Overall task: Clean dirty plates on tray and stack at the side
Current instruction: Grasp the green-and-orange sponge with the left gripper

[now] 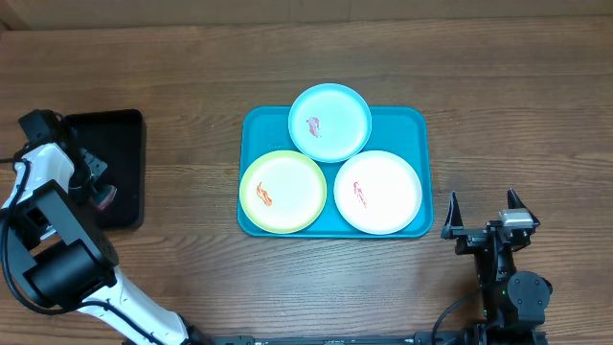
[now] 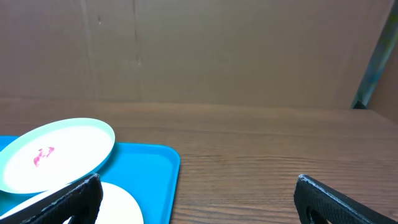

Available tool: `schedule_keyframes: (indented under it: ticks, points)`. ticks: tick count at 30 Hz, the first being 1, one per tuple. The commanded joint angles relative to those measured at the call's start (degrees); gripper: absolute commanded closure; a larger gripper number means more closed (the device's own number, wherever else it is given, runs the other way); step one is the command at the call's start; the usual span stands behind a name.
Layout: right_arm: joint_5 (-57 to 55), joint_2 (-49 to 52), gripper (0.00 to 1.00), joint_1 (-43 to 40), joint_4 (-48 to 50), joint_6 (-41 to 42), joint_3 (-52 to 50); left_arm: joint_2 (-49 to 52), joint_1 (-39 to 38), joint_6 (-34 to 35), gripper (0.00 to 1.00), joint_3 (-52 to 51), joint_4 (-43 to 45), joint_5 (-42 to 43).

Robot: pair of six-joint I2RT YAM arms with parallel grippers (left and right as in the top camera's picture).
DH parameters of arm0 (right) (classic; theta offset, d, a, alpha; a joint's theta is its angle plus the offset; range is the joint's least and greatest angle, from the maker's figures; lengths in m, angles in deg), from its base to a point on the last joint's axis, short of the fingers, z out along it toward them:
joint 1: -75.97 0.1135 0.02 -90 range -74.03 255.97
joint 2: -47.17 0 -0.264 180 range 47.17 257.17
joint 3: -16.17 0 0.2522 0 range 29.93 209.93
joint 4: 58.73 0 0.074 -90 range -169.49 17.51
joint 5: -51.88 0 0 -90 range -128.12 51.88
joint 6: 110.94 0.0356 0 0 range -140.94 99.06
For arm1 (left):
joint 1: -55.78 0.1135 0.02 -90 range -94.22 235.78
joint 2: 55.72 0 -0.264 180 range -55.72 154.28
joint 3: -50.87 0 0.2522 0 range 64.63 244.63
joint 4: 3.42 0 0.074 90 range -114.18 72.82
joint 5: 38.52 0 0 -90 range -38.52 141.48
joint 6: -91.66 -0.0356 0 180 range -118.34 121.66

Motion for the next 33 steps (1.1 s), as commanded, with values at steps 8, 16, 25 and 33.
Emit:
schedule_keyframes:
  ticks: [8,16,25,33]
  points:
    - [-0.11,-0.57,0.0,-0.22,0.46,-0.02,-0.59,1.09,0.22,0.44,0.0,1.07,-6.71,8.28]
    - [-0.13,-0.57,0.0,-0.22,0.46,-0.02,-0.59,1.09,0.26,0.42,0.86,1.07,-6.54,7.39]
    - [-0.11,-0.57,0.0,-0.22,0.46,-0.02,-0.59,1.09,0.26,0.37,0.0,1.07,-2.32,3.54]
    - [-0.11,-0.57,0.0,-0.22,0.46,-0.02,-0.59,1.09,0.26,0.22,0.34,1.07,0.85,3.54]
